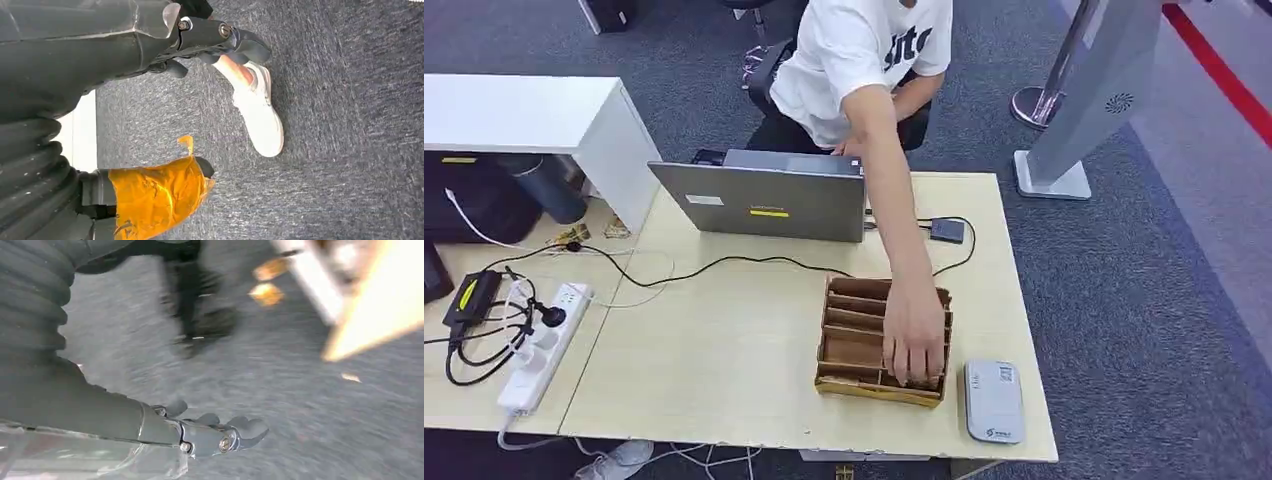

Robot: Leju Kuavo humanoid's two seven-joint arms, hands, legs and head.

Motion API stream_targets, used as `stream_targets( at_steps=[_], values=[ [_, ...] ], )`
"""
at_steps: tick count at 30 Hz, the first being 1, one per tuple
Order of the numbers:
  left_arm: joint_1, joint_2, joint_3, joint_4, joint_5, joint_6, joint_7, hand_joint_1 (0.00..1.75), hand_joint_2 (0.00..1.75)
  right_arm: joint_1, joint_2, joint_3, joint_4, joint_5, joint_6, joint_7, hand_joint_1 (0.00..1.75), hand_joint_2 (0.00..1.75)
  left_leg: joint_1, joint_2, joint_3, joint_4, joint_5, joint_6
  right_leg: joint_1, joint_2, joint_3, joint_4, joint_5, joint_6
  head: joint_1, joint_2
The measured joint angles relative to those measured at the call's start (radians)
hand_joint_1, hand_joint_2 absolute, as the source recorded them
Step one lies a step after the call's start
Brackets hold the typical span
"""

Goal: Pass the card to the sensor for recognition and then transmit it.

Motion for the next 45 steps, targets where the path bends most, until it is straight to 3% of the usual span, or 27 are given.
stream_targets(
  at_steps=[4, 7, 10, 14, 19, 23, 29, 35, 38, 41, 42, 43, 45],
  values=[
    [0.000, 0.000, 0.000, 0.000, 0.003, 0.000, -0.001, 0.00, 1.75, -0.003, -0.013, -0.050, -0.014, -0.023, 0.049, -0.066, 0.00, 1.75, -0.001, 0.000, 0.000, 0.000, 0.000, 0.000, 0.000, 0.000, 0.000, 0.000, 0.000, 0.000, 0.001, 0.000],
    [0.000, 0.000, 0.000, 0.000, 0.011, 0.002, -0.001, 0.00, 1.75, -0.010, -0.021, -0.092, -0.041, -0.055, 0.127, -0.175, 0.00, 1.75, -0.001, 0.000, 0.000, 0.000, 0.000, 0.000, 0.000, 0.000, 0.000, 0.000, 0.000, 0.000, 0.000, 0.000],
    [0.000, 0.000, 0.000, 0.000, 0.013, 0.005, -0.001, 0.00, 1.75, -0.031, -0.031, -0.121, -0.082, -0.066, 0.158, -0.200, 0.00, 1.75, -0.001, 0.000, 0.001, 0.000, 0.000, 0.000, 0.000, 0.000, 0.000, 0.000, 0.000, 0.000, 0.000, 0.000],
    [0.002, -0.001, 0.002, 0.000, 0.018, 0.010, -0.001, 0.00, 1.75, -0.046, -0.021, -0.144, -0.165, -0.120, 0.267, -0.266, 0.00, 1.75, -0.001, 0.000, 0.001, 0.000, 0.000, 0.000, 0.000, 0.000, 0.001, 0.000, 0.000, 0.000, 0.000, 0.000],
    [0.002, -0.005, 0.011, 0.000, 0.025, 0.013, -0.001, 0.00, 1.75, -0.050, 0.073, -0.152, -0.469, -0.246, 0.322, -0.172, 0.00, 1.75, 0.000, 0.000, 0.001, 0.000, 0.000, 0.000, 0.000, 0.000, 0.001, 0.000, 0.000, 0.000, 0.000, 0.000],
    [0.004, -0.006, 0.019, 0.000, 0.030, 0.016, -0.001, 0.00, 1.75, -0.028, 0.146, -0.126, -0.666, -0.259, 0.335, -0.182, 0.00, 1.75, -0.001, 0.000, 0.001, 0.000, 0.000, 0.000, 0.000, 0.000, 0.001, 0.001, 0.000, 0.000, 0.001, 0.000],
    [0.011, -0.013, 0.037, 0.000, 0.038, 0.019, -0.002, 0.00, 1.75, 0.069, 0.240, 0.077, -1.071, -0.158, 0.387, -0.228, 0.00, 1.75, 0.000, 0.001, 0.001, 0.000, 0.000, 0.000, 0.000, 0.001, 0.000, 0.001, 0.000, 0.000, 0.000, 0.000],
    [0.015, -0.019, 0.057, 0.000, 0.045, 0.018, -0.002, 0.00, 1.75, 0.175, 0.285, 0.290, -1.360, -0.024, 0.295, -0.313, 0.00, 1.75, 0.001, 0.001, 0.001, 0.000, 0.000, 0.000, 0.000, 0.001, 0.001, 0.001, 0.000, 0.000, 0.001, 0.000],
    [0.016, -0.023, 0.069, 0.000, 0.049, 0.017, -0.002, 0.00, 1.75, 0.233, 0.291, 0.407, -1.484, 0.124, 0.175, -0.393, 0.00, 1.75, 0.001, 0.001, 0.001, 0.000, 0.000, 0.000, 0.000, 0.001, 0.001, 0.001, 0.000, 0.000, 0.000, 0.000],
    [0.015, -0.026, 0.079, 0.000, 0.052, 0.007, -0.002, 0.00, 1.75, 0.277, 0.290, 0.532, -1.575, 0.226, 0.077, -0.413, 0.00, 1.75, 0.001, 0.001, 0.001, 0.000, 0.000, 0.000, 0.000, 0.001, 0.001, 0.001, 0.000, 0.000, 0.000, 0.000],
    [0.015, -0.027, 0.080, 0.000, 0.055, 0.001, -0.001, 0.00, 1.75, 0.288, 0.286, 0.566, -1.595, 0.270, 0.030, -0.415, 0.00, 1.75, 0.001, 0.001, 0.001, 0.000, 0.000, 0.000, 0.000, 0.001, 0.001, 0.001, 0.000, 0.000, 0.000, 0.000],
    [0.016, -0.028, 0.086, 0.000, 0.060, -0.013, -0.002, 0.00, 1.75, 0.299, 0.277, 0.621, -1.620, 0.386, -0.070, -0.407, 0.00, 1.75, 0.001, 0.001, 0.001, 0.000, 0.000, 0.000, 0.000, 0.001, 0.001, 0.001, 0.000, 0.000, 0.000, 0.000],
    [0.016, -0.028, 0.094, 0.000, 0.062, -0.032, -0.009, 0.00, 1.75, 0.297, 0.249, 0.730, -1.645, 0.623, -0.241, -0.324, 0.00, 1.75, 0.001, 0.002, 0.000, -0.001, 0.000, 0.000, 0.000, 0.002, 0.001, 0.001, 0.000, 0.000, 0.000, 0.000]
  ],
)
